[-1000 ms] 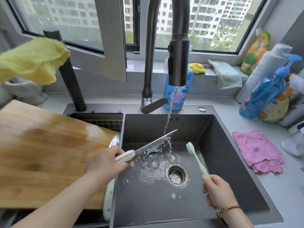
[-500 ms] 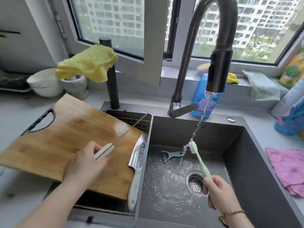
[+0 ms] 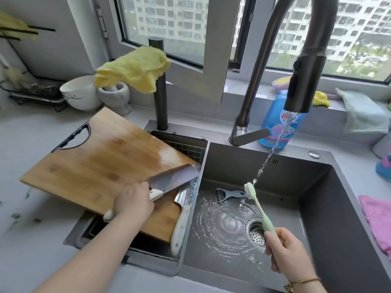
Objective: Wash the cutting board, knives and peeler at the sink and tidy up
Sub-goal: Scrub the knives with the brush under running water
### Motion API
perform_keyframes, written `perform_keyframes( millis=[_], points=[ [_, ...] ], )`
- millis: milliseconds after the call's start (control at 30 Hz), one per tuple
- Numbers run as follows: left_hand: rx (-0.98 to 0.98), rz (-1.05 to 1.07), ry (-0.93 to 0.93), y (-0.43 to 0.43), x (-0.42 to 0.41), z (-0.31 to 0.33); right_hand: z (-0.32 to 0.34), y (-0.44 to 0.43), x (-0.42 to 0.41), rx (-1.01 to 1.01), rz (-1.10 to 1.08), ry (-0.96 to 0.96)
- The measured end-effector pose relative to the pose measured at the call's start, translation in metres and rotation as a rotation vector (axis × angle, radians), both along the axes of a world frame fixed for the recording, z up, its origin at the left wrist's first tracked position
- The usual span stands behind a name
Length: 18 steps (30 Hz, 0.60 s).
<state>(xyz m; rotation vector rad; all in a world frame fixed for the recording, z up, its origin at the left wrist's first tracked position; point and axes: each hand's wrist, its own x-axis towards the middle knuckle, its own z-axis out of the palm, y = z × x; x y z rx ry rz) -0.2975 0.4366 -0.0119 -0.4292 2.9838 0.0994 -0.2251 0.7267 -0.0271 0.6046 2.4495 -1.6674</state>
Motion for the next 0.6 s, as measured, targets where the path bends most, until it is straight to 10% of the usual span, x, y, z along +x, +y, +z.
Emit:
perform_keyframes(
  millis=[600],
  points=[
    [0.234,0.158,-0.141,0.045,0.005,-0.039,-0.016,0.014,0.002,-0.034,0.043,-0.072]
  ],
)
